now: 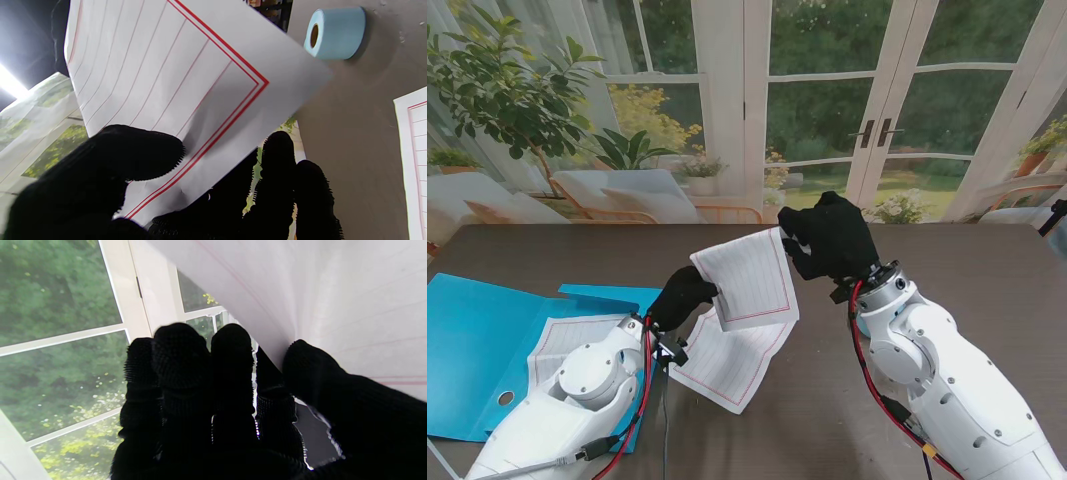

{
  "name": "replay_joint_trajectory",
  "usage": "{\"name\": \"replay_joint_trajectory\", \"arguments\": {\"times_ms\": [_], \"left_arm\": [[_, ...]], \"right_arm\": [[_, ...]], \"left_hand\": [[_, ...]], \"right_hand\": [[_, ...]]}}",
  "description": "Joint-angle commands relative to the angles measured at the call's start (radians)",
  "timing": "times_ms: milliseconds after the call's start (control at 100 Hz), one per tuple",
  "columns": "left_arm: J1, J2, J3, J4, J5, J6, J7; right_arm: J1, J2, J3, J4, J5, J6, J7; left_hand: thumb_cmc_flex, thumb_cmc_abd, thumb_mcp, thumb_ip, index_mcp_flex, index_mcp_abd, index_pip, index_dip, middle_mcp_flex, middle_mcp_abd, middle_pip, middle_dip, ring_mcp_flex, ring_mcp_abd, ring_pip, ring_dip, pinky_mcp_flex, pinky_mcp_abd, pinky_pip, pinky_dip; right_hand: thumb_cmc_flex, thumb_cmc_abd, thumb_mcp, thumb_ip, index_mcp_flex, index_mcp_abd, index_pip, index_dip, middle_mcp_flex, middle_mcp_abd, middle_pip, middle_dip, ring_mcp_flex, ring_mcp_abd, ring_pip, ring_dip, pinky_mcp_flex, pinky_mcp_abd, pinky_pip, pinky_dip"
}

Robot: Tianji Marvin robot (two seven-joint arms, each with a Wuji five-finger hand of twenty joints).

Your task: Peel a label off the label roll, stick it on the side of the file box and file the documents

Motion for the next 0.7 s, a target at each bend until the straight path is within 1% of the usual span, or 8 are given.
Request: {"name": "replay_joint_trajectory", "arguments": {"times_ms": [0, 130, 180, 290, 380, 470, 500, 690], "left_arm": [[0.012, -0.015, -0.003, -0.019, -0.022, -0.001, -0.013], [0.025, -0.017, -0.008, -0.039, -0.03, -0.007, 0.007], [0.029, -0.018, -0.009, -0.044, -0.031, -0.01, 0.015], [0.041, -0.024, -0.013, -0.063, -0.044, -0.011, 0.043], [0.05, -0.028, -0.015, -0.075, -0.046, -0.018, 0.069], [0.06, -0.032, -0.017, -0.087, -0.044, -0.027, 0.1], [0.064, -0.032, -0.019, -0.092, -0.042, -0.031, 0.108], [0.087, -0.032, -0.035, -0.112, -0.027, -0.052, 0.137]], "right_arm": [[0.001, -0.007, -0.008, 0.015, 0.002, 0.005, 0.011], [0.008, -0.008, -0.018, 0.037, 0.006, 0.009, 0.003], [0.01, -0.008, -0.022, 0.044, 0.008, 0.01, 0.001], [0.013, -0.009, -0.028, 0.056, 0.011, 0.013, -0.004], [0.016, -0.01, -0.032, 0.065, 0.012, 0.015, -0.008], [0.019, -0.01, -0.035, 0.073, 0.014, 0.016, -0.01], [0.02, -0.01, -0.037, 0.077, 0.013, 0.018, -0.011], [0.029, -0.011, -0.044, 0.097, 0.016, 0.027, -0.019]], "left_hand": [[0.028, -0.031, 0.035, 0.05, 0.04, -0.002, 0.048, 0.019, 0.067, -0.02, 0.01, 0.01, 0.062, 0.052, 0.04, 0.002, 0.052, 0.013, 0.07, -0.01], [0.043, -0.028, 0.067, 0.082, 0.086, -0.009, 0.076, 0.053, 0.156, -0.032, 0.014, -0.018, 0.163, 0.06, 0.07, -0.015, 0.15, 0.07, 0.106, -0.013], [0.045, -0.033, 0.069, 0.086, 0.103, -0.007, 0.077, 0.061, 0.189, -0.042, 0.022, -0.032, 0.209, 0.059, 0.087, -0.021, 0.199, 0.094, 0.128, -0.011], [0.057, -0.049, 0.074, 0.104, 0.135, 0.017, 0.082, 0.075, 0.254, -0.055, 0.05, -0.073, 0.318, 0.064, 0.131, -0.036, 0.32, 0.158, 0.184, -0.002], [0.067, -0.062, 0.075, 0.117, 0.151, 0.03, 0.088, 0.079, 0.291, -0.075, 0.071, -0.102, 0.391, 0.046, 0.16, -0.052, 0.415, 0.185, 0.233, 0.0], [0.07, -0.053, 0.083, 0.127, 0.161, 0.05, 0.099, 0.082, 0.313, -0.091, 0.096, -0.114, 0.444, 0.035, 0.182, -0.061, 0.487, 0.196, 0.279, -0.005], [0.084, -0.081, 0.073, 0.141, 0.164, 0.057, 0.105, 0.082, 0.313, -0.097, 0.119, -0.127, 0.46, 0.029, 0.192, -0.071, 0.506, 0.192, 0.304, -0.024], [0.109, -0.116, 0.082, 0.172, 0.181, 0.095, 0.123, 0.08, 0.324, -0.125, 0.205, -0.179, 0.552, -0.009, 0.236, -0.08, 0.619, 0.175, 0.411, -0.075]], "right_hand": [[0.026, -0.007, 0.087, -0.013, 0.009, -0.017, 0.061, 0.034, 0.017, 0.017, 0.022, 0.014, 0.03, 0.007, -0.001, 0.001, 0.165, -0.007, 0.015, 0.016], [0.026, -0.007, 0.087, -0.014, 0.008, -0.016, 0.061, 0.034, 0.015, 0.018, 0.022, 0.013, 0.03, 0.008, -0.003, 0.0, 0.164, -0.007, 0.015, 0.016], [0.026, -0.006, 0.087, -0.013, 0.007, -0.016, 0.061, 0.034, 0.015, 0.018, 0.022, 0.013, 0.03, 0.008, -0.003, -0.001, 0.163, -0.007, 0.014, 0.016], [0.025, -0.006, 0.087, -0.014, 0.007, -0.017, 0.061, 0.034, 0.014, 0.018, 0.023, 0.013, 0.03, 0.01, -0.005, -0.001, 0.159, -0.008, 0.014, 0.016], [0.025, -0.005, 0.087, -0.014, 0.005, -0.017, 0.06, 0.033, 0.011, 0.02, 0.023, 0.012, 0.029, 0.013, -0.008, -0.003, 0.155, -0.007, 0.013, 0.016], [0.024, -0.002, 0.085, -0.014, -0.001, -0.019, 0.059, 0.032, 0.003, 0.021, 0.021, 0.012, 0.027, 0.015, -0.014, -0.006, 0.146, -0.005, 0.011, 0.016], [0.024, 0.004, 0.079, -0.013, -0.004, -0.02, 0.059, 0.032, -0.001, 0.02, 0.022, 0.011, 0.028, 0.017, -0.022, -0.009, 0.143, -0.004, 0.012, 0.017], [0.027, 0.049, 0.029, 0.002, -0.039, -0.037, 0.052, 0.02, -0.049, 0.023, 0.015, -0.009, 0.025, 0.029, -0.103, -0.04, 0.098, 0.007, 0.017, 0.021]]}}
